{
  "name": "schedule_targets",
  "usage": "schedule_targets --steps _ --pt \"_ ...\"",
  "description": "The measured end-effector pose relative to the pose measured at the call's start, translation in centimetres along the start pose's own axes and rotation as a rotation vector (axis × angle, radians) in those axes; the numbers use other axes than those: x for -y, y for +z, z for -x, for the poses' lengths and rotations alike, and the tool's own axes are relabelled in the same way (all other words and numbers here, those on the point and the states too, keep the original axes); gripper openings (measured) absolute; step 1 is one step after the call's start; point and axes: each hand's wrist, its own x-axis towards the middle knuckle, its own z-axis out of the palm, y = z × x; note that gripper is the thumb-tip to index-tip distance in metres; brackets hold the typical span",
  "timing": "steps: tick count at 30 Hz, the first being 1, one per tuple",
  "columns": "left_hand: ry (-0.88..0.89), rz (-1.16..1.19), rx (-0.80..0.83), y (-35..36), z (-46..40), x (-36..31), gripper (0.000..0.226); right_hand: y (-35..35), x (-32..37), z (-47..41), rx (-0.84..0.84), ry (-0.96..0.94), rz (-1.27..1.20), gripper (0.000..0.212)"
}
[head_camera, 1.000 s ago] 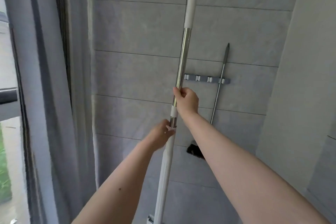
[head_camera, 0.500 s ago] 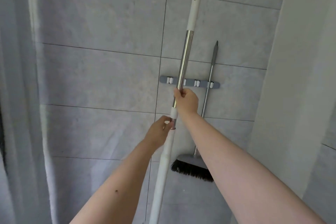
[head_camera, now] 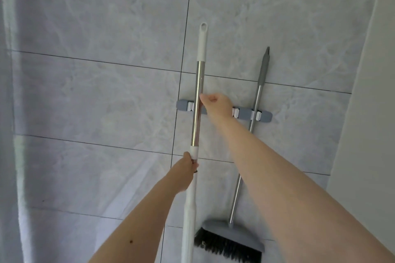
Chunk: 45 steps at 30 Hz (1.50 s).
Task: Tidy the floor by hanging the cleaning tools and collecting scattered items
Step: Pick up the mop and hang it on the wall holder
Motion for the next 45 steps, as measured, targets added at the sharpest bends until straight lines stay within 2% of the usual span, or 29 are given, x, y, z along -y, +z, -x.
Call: schedule_targets --steps 4,9,13,15,21,22,24,26,30,37,45 --pt "-0.077 -0.094 -0.006 0.3 -2.5 1.3 0.037 1.4 0.0 -3.0 0.011 -0.024 0.02 0.029" --pt "-0.109 -0.223 -0.016 -0.1 -5.0 1.8 0.041 2.6 -1.3 -5.4 0.011 0.004 0.05 0.027" --pt "-0.088 -0.226 0.009 -0.3 -6.1 2.1 0.044 2.6 -2.0 -6.7 -0.001 -0.01 0.076 0.025" --pt "-0.074 -0.255 -0.001 -0.6 -6.4 2.5 0.039 2.8 -2.0 -7.0 0.004 -0.026 0.075 0.026" --pt "-0.128 -0.28 0.015 -1.6 -7.4 3.6 0.004 3.6 -1.8 -7.4 0.052 -0.051 0.122 0.03" --pt "-0.136 -0.308 0.014 -1.8 -7.5 3.5 0.007 3.6 -1.7 -7.4 0.052 -0.053 0.121 0.03" --pt "-0.148 -0.345 -0.01 -2.1 -7.8 3.3 0.031 3.8 -1.7 -7.4 0.044 -0.05 0.111 0.031" --pt "-0.157 -0.353 -0.024 -2.1 -7.9 3.1 0.039 3.8 -1.7 -7.4 0.03 -0.047 0.099 0.031" --pt "-0.121 -0.339 -0.026 -1.7 -7.8 3.6 0.01 3.9 -1.6 -6.9 -0.017 -0.041 0.101 0.028" --pt "-0.118 -0.358 -0.046 -1.8 -8.2 3.7 0.01 4.3 -1.2 -6.1 -0.104 -0.012 0.122 0.023" --pt "-0.124 -0.321 -0.079 -1.1 -8.8 3.8 0.01 5.2 -1.4 -6.8 -0.166 -0.001 0.198 0.03"
